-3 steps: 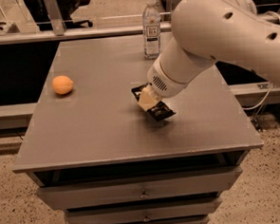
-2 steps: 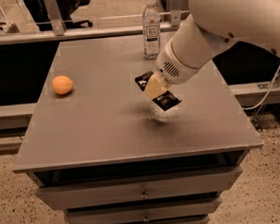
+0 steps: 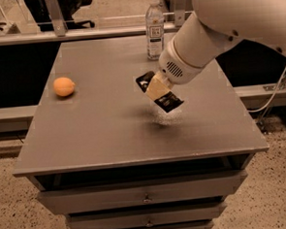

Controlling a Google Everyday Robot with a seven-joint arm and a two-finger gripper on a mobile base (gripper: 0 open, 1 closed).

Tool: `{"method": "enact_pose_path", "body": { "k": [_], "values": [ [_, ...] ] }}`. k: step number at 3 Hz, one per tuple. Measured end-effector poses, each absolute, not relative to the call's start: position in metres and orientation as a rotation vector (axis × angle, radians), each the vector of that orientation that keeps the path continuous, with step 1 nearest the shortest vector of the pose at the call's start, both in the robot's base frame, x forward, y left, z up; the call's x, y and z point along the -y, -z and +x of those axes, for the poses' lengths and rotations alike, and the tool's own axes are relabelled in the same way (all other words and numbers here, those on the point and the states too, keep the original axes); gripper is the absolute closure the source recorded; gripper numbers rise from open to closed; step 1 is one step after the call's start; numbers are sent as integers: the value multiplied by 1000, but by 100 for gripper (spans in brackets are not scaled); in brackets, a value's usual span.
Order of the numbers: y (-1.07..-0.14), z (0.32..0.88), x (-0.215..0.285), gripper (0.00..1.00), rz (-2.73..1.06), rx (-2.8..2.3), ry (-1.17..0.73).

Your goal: Move rxbar chocolate near blue plastic bottle

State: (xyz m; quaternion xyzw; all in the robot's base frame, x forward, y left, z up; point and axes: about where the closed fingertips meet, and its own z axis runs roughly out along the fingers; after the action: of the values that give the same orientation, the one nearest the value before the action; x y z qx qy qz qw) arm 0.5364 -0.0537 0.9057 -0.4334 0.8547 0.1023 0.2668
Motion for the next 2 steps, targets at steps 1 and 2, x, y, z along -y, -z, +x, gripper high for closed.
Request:
{"method": "enact_pose_path", "body": {
  "k": [1, 2],
  "values": [
    [-909, 545, 64, 100, -1125, -2296, -248],
    [-910, 584, 86, 100, -1065, -2273, -185]
  ]
}}
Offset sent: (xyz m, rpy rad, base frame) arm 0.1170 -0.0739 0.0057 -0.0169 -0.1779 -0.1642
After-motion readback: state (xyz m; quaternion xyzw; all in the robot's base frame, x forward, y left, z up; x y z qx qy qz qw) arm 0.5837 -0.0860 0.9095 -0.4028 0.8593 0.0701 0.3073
